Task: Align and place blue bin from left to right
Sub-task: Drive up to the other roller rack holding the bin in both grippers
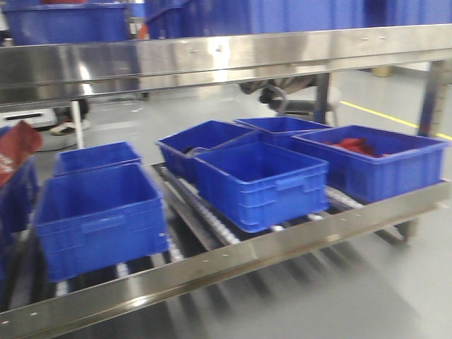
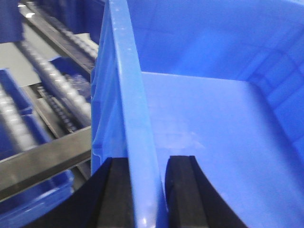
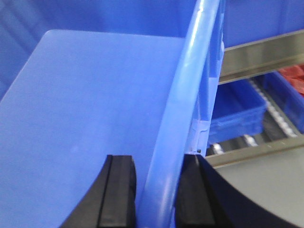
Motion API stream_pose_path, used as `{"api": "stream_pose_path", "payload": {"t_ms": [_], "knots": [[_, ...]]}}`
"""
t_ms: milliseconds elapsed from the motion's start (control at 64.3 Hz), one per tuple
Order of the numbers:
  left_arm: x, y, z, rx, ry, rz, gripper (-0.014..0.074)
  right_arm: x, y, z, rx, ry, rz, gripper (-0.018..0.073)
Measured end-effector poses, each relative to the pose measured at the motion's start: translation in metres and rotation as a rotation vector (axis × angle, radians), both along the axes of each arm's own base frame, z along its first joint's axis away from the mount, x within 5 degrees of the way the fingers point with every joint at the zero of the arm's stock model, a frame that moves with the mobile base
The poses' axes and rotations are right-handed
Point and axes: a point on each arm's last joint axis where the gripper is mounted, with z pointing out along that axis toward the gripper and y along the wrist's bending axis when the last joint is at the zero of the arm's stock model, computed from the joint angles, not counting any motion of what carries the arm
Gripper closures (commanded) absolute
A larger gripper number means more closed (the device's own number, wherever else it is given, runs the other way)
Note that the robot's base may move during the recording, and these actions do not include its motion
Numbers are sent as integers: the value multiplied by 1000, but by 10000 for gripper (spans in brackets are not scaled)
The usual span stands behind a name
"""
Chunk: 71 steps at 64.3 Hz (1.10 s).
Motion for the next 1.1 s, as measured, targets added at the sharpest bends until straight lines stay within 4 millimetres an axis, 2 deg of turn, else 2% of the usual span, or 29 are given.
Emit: {"api": "stream_pose_path", "payload": {"t_ms": [1105], "knots": [[0, 0, 0, 2, 0, 1, 708, 0, 0, 0, 1, 0, 1, 627]]}}
